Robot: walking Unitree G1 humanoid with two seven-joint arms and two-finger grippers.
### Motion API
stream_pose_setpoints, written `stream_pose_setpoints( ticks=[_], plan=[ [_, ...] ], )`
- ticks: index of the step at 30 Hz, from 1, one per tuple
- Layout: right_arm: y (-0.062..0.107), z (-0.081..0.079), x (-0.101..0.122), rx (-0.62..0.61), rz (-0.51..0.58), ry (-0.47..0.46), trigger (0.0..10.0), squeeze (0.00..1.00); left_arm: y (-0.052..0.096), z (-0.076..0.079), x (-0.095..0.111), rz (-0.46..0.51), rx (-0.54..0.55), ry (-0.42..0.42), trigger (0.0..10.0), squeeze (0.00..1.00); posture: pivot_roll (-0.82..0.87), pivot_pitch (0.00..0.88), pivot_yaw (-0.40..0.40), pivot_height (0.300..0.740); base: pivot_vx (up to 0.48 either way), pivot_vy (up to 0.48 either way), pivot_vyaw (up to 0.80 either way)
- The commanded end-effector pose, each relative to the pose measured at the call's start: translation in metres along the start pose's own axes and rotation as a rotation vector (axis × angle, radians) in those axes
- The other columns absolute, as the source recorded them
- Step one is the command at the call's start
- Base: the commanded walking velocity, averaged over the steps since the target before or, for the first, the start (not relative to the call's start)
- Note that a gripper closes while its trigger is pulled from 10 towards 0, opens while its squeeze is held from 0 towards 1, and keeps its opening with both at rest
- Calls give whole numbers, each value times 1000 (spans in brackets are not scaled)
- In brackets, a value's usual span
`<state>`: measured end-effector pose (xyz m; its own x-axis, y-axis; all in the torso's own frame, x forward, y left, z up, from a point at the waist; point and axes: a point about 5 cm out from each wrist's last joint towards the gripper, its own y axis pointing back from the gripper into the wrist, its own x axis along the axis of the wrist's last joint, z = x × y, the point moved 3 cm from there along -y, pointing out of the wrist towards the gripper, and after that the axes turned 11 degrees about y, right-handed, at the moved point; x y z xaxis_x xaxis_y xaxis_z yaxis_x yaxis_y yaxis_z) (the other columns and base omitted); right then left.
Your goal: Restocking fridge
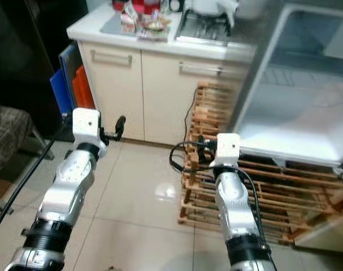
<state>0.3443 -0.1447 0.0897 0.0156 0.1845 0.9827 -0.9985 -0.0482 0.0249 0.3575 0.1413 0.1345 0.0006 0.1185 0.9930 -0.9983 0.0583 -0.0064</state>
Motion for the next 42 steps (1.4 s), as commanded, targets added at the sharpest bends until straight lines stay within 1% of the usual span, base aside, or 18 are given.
stream_pose_setpoints(
  ticks=[1,4,8,11,13,16,18,22,24,25,26,28,31,33,34,36,38,42],
  plan=[
    [1,12,-7,-34,-20,14,10000,0,-3,14,8,26,-58,32,10000,0,-47,0,4,740,0,446,0],
    [-1,11,-7,-33,-18,11,10000,0,-3,15,10,31,-71,50,10000,0,-42,0,4,740,0,469,0],
    [-3,9,-8,-33,-19,1,10000,0,-3,13,11,32,-72,37,10000,0,-31,0,11,740,0,480,0],
    [-5,1,-6,-21,-8,-8,10000,0,-7,10,13,30,-74,17,10000,0,-29,0,15,740,0,480,0],
    [-5,0,-5,-18,-5,-10,10000,0,-8,9,16,39,-80,15,10000,0,-22,0,14,740,0,480,0],
    [-5,0,-6,-18,-4,-10,10000,0,-9,8,17,41,-81,11,10000,0,-22,0,13,740,0,480,0],
    [-5,0,-7,-18,-3,-10,10000,0,-10,6,14,24,-81,-9,10000,0,-25,0,12,740,0,452,0],
    [-3,10,-1,-64,31,-7,10000,0,-8,4,15,46,-69,-62,10000,0,-36,0,5,740,0,319,0],
    [-1,21,6,-121,61,-2,10000,0,-5,1,10,35,-68,-44,10000,0,-38,0,3,740,0,0,0],
    [-1,21,6,-121,61,-2,10000,0,-5,1,10,35,-68,-44,10000,0,-38,0,3,740,0,0,0],
    [1,32,11,-175,83,0,10000,0,-1,-2,5,18,-62,-9,10000,0,-42,0,5,740,0,0,0],
    [3,40,14,-212,92,4,10000,0,5,-8,-3,-14,-42,47,10000,0,-50,0,6,740,0,0,0],
    [2,41,17,-202,98,10,10000,0,11,-4,-19,-88,-89,22,10000,0,-64,0,8,740,0,0,0],
    [1,40,18,-194,100,15,10000,0,11,-3,-21,-95,-103,41,10000,0,-72,0,9,740,0,0,0],
    [0,38,20,-184,104,24,10000,0,9,-3,-21,-94,-98,80,10000,0,-79,0,10,740,469,0,0],
    [-1,36,22,-174,109,29,10000,0,4,0,-18,-79,-89,83,10000,0,-84,0,8,740,480,0,0],
    [0,37,23,-172,113,39,10000,0,0,7,-12,-54,-107,85,10000,0,-82,0,4,740,480,0,0],
    [0,36,22,-171,103,41,10000,0,0,9,-7,-36,-113,96,10000,0,-73,0,-4,740,480,0,0]
  ],
)
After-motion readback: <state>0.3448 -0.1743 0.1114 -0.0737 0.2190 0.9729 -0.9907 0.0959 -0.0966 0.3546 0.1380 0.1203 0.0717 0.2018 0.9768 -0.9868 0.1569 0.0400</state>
